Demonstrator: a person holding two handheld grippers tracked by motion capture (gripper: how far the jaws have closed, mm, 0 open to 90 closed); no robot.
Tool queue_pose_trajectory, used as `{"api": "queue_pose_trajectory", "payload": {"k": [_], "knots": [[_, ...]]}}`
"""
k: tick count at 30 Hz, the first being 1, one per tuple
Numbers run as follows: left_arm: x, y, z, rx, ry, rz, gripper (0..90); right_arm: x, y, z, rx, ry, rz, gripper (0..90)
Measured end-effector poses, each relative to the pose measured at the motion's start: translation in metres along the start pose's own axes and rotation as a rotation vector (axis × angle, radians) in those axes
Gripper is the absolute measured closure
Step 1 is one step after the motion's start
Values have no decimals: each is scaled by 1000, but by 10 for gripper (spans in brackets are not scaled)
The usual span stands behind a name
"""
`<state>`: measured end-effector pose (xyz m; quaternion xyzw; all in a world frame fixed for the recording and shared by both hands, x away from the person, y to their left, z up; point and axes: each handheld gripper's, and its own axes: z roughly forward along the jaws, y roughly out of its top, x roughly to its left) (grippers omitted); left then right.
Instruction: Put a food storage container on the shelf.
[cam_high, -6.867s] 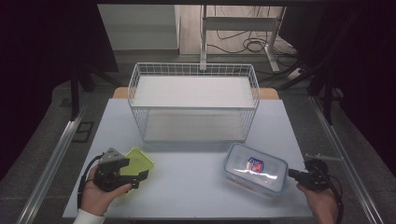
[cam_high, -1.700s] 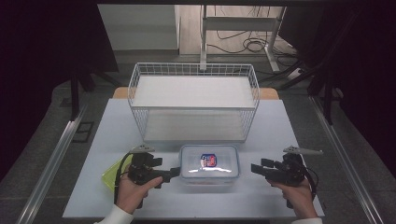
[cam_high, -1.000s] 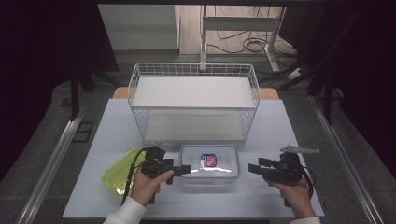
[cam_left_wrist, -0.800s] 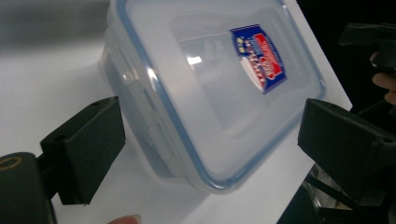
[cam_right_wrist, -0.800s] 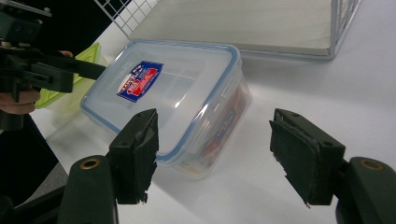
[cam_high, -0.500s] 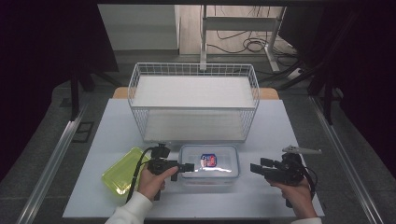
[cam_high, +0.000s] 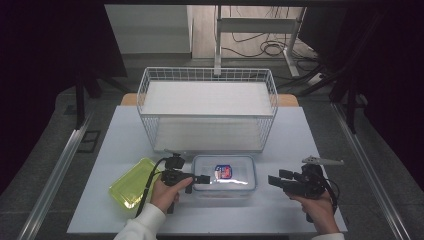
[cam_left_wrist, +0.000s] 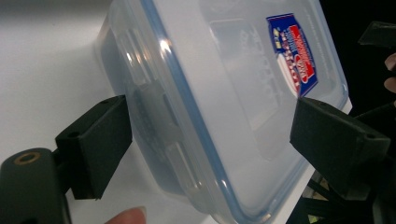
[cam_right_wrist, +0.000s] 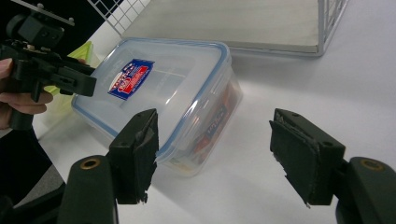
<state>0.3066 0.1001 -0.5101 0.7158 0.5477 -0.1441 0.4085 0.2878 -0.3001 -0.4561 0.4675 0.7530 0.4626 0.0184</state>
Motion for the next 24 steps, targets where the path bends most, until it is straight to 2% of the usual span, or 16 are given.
{"api": "queue_pose_trajectory", "payload": {"k": [10,14,22,23,24], "knots": [[2,-1,-5,-14,-17,-19,212,0,0,2,7,0,-1,323],[9,-3,-7,-32,-56,-60,261,2,2,7,10,10,0,323],[9,-3,-8,-27,-62,-60,277,6,8,30,62,64,10,318],[10,-2,-8,-27,-63,-61,277,3,9,40,79,75,39,307],[10,-2,-8,-27,-63,-61,277,3,9,40,79,75,39,307]]}}
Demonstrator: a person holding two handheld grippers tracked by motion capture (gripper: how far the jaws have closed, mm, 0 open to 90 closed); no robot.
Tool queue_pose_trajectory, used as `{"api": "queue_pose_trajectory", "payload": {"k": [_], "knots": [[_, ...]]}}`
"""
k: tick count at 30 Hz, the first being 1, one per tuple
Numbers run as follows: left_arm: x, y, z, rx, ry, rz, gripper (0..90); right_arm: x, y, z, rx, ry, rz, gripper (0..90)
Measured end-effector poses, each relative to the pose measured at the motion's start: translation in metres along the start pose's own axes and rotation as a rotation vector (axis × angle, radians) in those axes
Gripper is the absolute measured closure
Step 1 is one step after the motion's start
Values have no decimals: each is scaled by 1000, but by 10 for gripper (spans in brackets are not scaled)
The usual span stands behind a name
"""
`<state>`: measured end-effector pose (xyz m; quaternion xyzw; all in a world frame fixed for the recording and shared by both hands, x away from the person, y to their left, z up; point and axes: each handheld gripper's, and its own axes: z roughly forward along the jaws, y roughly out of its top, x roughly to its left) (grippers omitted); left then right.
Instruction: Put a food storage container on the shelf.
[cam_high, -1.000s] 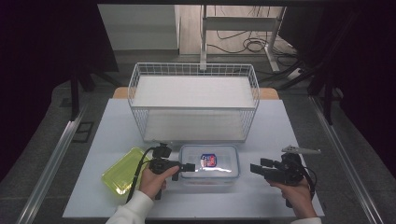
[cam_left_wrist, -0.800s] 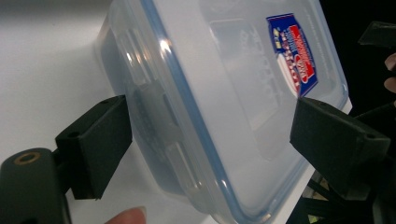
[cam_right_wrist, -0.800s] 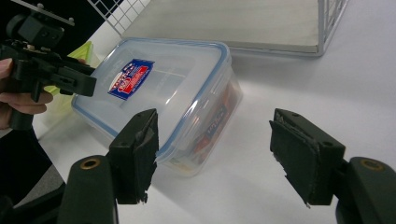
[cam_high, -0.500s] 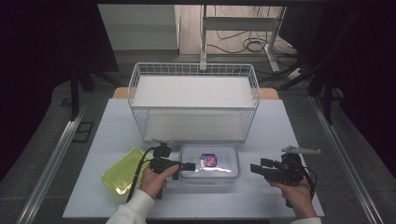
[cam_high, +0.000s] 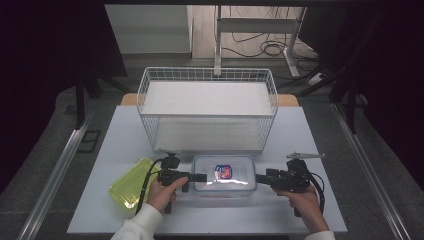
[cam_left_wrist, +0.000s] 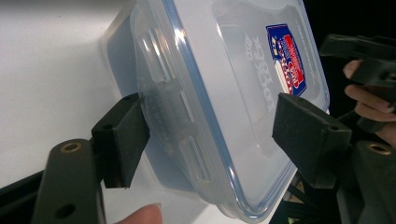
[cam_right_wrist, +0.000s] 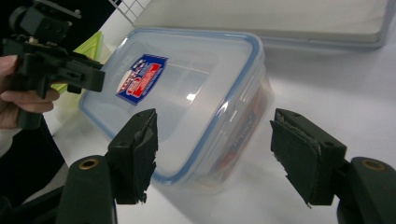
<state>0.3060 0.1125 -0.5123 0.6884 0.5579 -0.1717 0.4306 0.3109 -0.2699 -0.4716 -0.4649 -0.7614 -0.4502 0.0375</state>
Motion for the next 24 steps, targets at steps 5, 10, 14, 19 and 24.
{"api": "queue_pose_trajectory", "payload": {"k": [5,10,14,19,24], "knots": [[0,0,0,1,-2,1,279,-10,3,21,41,64,61,265],[1,0,0,0,-4,2,280,-17,4,39,90,102,106,248],[1,0,0,0,-3,1,279,-21,5,46,106,155,155,251],[1,0,0,-2,-3,2,280,-22,5,46,119,164,185,265],[0,0,0,-5,-5,7,284,-23,4,39,129,174,221,372]]}}
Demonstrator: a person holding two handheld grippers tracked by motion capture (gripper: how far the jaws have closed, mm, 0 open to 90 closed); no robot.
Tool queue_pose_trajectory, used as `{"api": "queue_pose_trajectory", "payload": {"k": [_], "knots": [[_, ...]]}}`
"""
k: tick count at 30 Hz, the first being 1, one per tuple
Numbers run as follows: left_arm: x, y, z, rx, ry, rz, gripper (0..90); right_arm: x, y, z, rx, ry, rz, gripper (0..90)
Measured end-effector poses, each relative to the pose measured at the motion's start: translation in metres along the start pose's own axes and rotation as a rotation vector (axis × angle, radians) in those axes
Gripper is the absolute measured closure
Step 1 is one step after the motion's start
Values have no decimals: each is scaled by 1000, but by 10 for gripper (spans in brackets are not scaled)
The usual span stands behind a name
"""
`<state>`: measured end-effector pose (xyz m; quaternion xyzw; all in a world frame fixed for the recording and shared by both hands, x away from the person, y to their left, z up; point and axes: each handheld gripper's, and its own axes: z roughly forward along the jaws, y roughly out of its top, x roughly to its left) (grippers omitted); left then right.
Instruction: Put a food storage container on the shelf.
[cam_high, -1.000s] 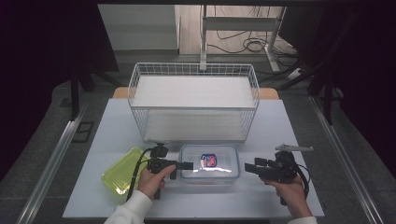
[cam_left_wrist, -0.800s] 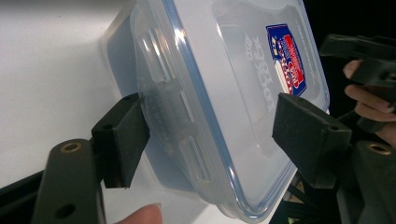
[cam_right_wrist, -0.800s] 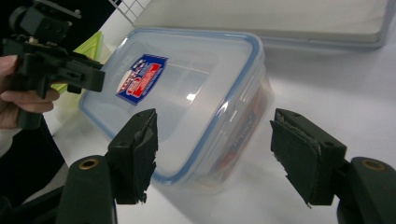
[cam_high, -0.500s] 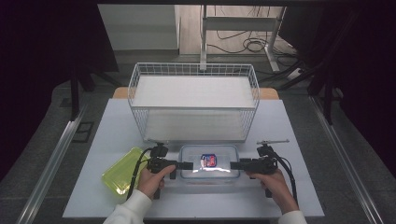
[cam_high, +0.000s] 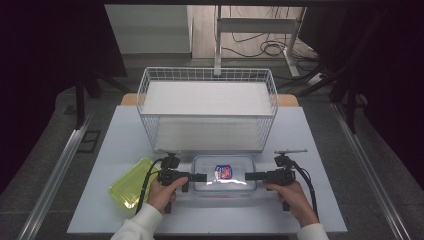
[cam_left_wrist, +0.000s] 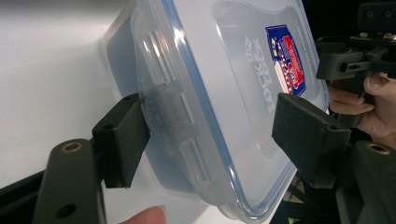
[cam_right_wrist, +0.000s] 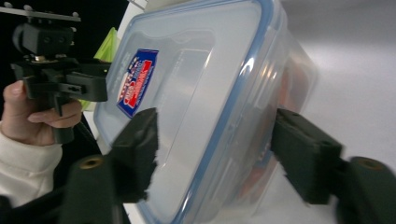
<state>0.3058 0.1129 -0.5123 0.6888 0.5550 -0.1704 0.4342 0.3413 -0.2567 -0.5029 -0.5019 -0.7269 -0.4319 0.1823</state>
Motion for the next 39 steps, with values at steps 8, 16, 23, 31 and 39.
{"api": "queue_pose_trajectory", "payload": {"k": [8,16,23,31,39], "knots": [[-5,-5,-7,-21,-1,42,336,0,-4,-8,-13,31,18,453],[-7,-12,-17,-28,-30,80,428,6,-10,-15,-14,31,-39,493],[-11,-15,-24,-54,-65,109,492,6,-16,-21,-23,41,-62,498],[-8,-19,-23,-62,-62,86,486,8,-18,-20,-38,42,-42,511],[-9,-21,-23,-65,-59,85,487,8,-19,-21,-50,49,-22,527]]}}
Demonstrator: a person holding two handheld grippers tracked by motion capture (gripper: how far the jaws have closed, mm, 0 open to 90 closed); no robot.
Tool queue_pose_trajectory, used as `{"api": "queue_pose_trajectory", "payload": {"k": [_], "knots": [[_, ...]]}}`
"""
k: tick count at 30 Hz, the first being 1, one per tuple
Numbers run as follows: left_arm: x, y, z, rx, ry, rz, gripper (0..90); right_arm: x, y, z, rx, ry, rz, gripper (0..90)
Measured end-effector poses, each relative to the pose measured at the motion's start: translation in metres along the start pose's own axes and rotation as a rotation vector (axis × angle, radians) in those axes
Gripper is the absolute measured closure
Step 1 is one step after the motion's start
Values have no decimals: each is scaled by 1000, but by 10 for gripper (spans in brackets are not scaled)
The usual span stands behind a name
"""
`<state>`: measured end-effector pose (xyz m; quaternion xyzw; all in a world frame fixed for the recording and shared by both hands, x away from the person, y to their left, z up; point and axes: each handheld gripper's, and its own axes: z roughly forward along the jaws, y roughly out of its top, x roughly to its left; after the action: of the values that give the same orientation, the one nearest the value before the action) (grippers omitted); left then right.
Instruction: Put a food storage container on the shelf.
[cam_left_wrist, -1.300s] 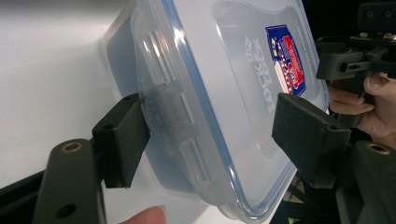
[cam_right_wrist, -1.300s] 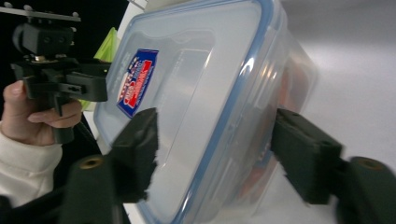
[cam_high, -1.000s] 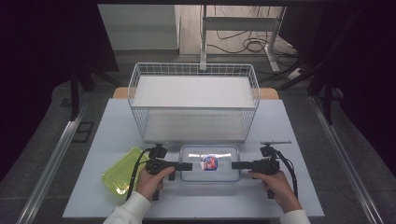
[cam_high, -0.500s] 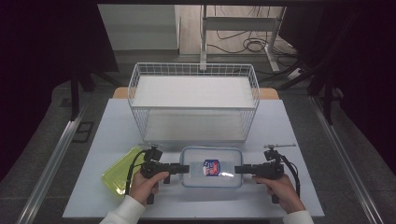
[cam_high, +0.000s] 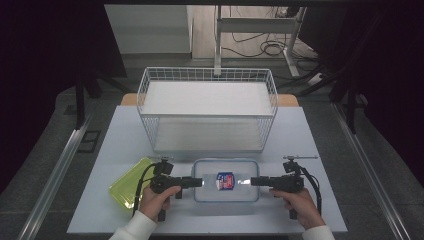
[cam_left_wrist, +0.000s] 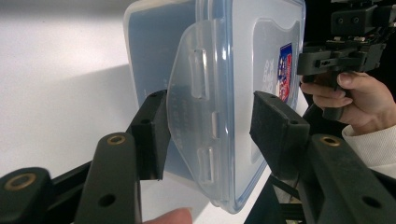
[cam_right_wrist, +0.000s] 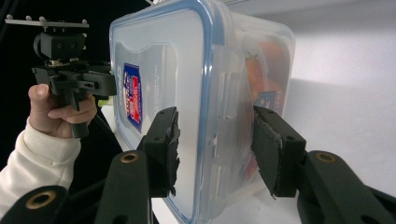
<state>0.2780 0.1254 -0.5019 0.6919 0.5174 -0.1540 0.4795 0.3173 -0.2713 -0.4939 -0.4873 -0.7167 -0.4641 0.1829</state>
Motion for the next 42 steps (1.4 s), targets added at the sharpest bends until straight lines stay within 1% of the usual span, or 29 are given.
{"api": "queue_pose_trajectory", "payload": {"k": [9,11,15,23,25,26,27,28,30,32,33,34,36,37,38,42], "knots": [[-5,-1,0,-13,-1,18,497,3,-2,-5,-16,-11,-14,529],[-7,0,-1,-15,-1,21,500,4,-2,-6,-19,-9,-18,530],[-14,2,-6,-27,-6,40,503,8,-1,-11,-36,-1,-29,530],[-19,5,-11,-36,-7,45,505,14,2,-15,-50,5,-43,530],[-22,7,-14,-38,-5,46,507,16,4,-15,-50,11,-42,531],[-25,10,-18,-41,-1,56,508,18,5,-16,-55,18,-41,531],[-25,10,-18,-41,-1,56,508,19,6,-16,-57,21,-43,530],[-29,14,-21,-39,2,65,510,20,7,-17,-64,25,-46,531],[-32,16,-23,-41,2,68,511,21,8,-18,-67,30,-45,530],[-37,21,-28,-49,-3,72,513,27,13,-22,-73,32,-52,531],[-37,21,-28,-49,-3,72,513,27,13,-22,-73,32,-52,531],[-40,24,-31,-55,-5,73,513,33,17,-25,-76,28,-60,530],[-41,25,-34,-57,-6,75,513,39,22,-27,-71,23,-68,531],[-42,26,-36,-60,-7,76,513,39,22,-27,-71,23,-68,531],[-44,29,-40,-67,-5,78,513,45,27,-28,-68,21,-76,531],[-48,34,-50,-77,-2,82,513,55,34,-28,-71,24,-90,531]]}}
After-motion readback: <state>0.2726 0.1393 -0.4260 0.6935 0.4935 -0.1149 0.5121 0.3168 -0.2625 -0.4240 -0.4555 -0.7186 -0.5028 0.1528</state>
